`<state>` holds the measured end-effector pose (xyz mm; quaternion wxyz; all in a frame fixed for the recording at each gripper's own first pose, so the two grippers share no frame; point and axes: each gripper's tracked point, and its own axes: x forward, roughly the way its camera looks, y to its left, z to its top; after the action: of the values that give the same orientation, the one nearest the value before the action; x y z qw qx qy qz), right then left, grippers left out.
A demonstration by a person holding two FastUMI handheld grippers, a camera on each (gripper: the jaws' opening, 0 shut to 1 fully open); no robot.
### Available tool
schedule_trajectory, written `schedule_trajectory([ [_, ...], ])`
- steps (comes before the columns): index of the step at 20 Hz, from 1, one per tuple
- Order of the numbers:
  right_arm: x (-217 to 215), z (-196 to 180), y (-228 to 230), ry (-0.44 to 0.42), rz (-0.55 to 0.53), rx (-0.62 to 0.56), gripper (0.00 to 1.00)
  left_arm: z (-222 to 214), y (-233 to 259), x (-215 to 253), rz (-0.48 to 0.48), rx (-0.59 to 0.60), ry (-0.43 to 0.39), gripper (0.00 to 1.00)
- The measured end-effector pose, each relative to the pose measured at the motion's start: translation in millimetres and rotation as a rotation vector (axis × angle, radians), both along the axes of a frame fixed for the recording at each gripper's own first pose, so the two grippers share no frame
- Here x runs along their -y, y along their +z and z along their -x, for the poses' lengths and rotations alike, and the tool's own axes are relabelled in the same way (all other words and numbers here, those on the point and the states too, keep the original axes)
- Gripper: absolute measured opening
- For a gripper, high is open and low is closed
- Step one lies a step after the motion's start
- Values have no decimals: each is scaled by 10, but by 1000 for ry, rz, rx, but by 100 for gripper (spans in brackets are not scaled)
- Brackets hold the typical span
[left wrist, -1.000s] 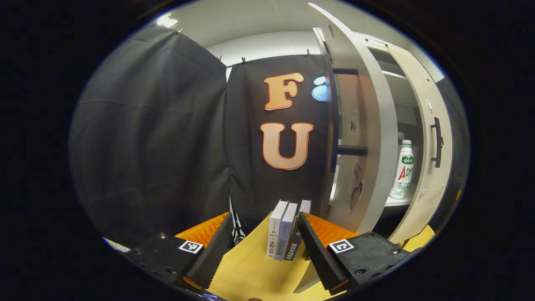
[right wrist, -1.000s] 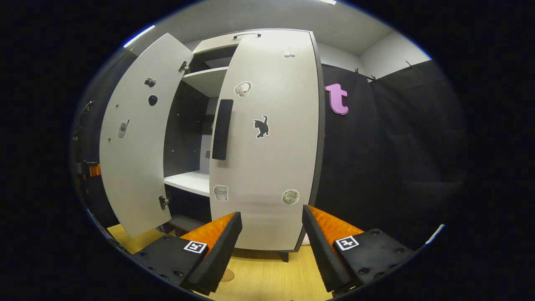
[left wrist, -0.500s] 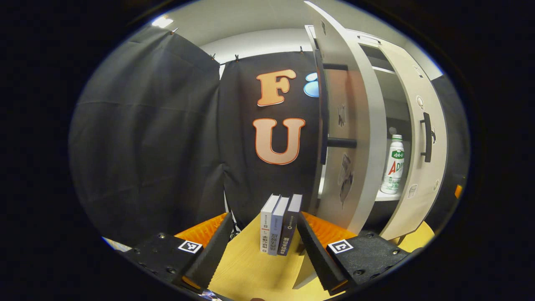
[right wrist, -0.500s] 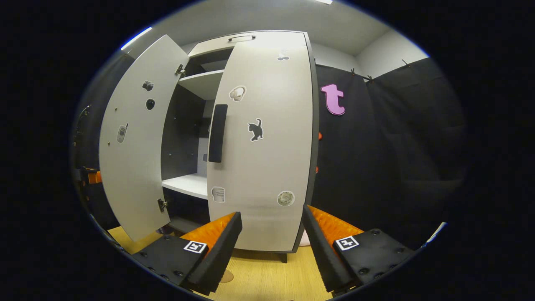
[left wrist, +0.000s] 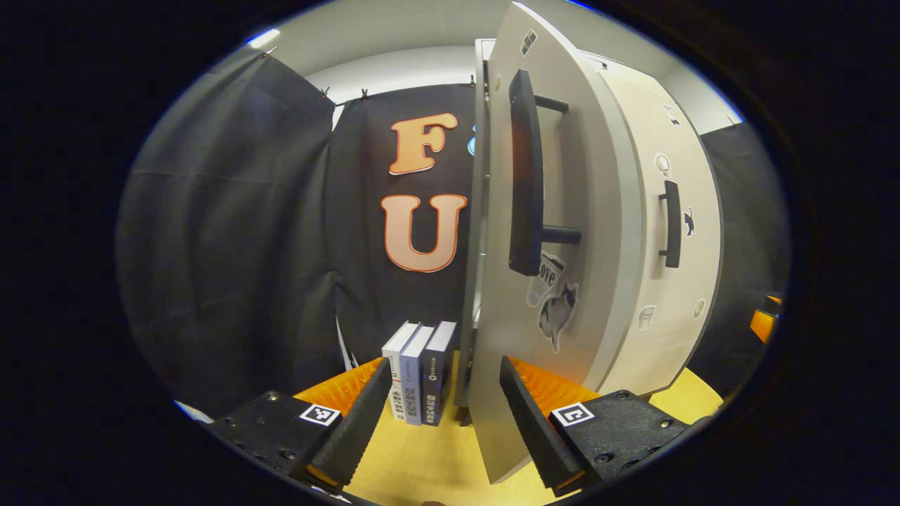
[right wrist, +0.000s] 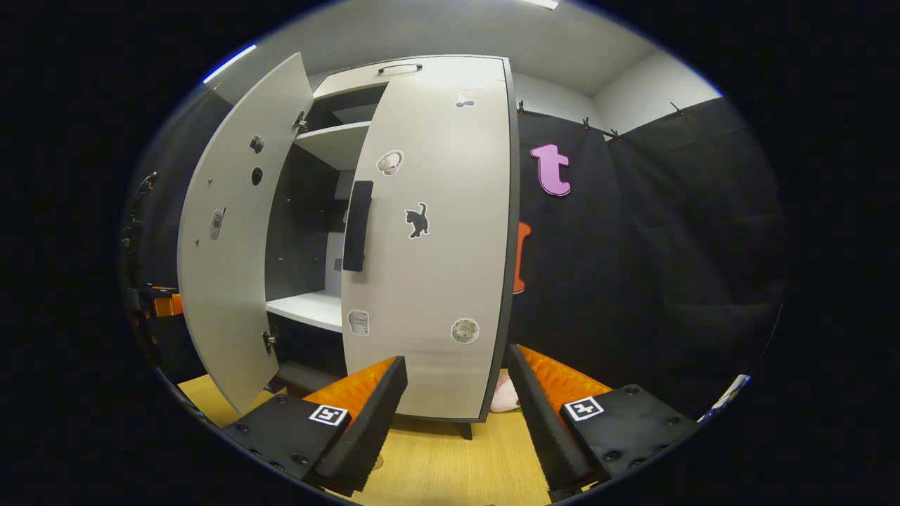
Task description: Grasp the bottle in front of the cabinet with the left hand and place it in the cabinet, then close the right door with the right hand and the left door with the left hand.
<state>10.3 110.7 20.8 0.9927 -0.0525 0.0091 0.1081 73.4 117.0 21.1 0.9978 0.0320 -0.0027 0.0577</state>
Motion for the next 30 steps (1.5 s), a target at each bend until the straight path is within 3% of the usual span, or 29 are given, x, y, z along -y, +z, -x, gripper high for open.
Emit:
schedule_trajectory([
  [6,320,105,38,-58,-18,8,95,-251,-83,554,10,-17,-104,94],
  [7,379,119,49,-69,-19,12,95,-318,-93,630,11,-13,-120,91],
  [13,765,109,58,-150,-38,14,96,-844,-49,1130,31,7,-188,96],
  [15,863,104,63,-173,-41,14,95,-997,-15,1158,6,27,-171,92],
  [20,960,92,14,-192,-59,-4,95,-1187,-108,1200,24,10,-169,92],
  [30,954,-32,-50,-195,-59,-24,95,-1321,-266,1414,-26,-34,-195,95],
])
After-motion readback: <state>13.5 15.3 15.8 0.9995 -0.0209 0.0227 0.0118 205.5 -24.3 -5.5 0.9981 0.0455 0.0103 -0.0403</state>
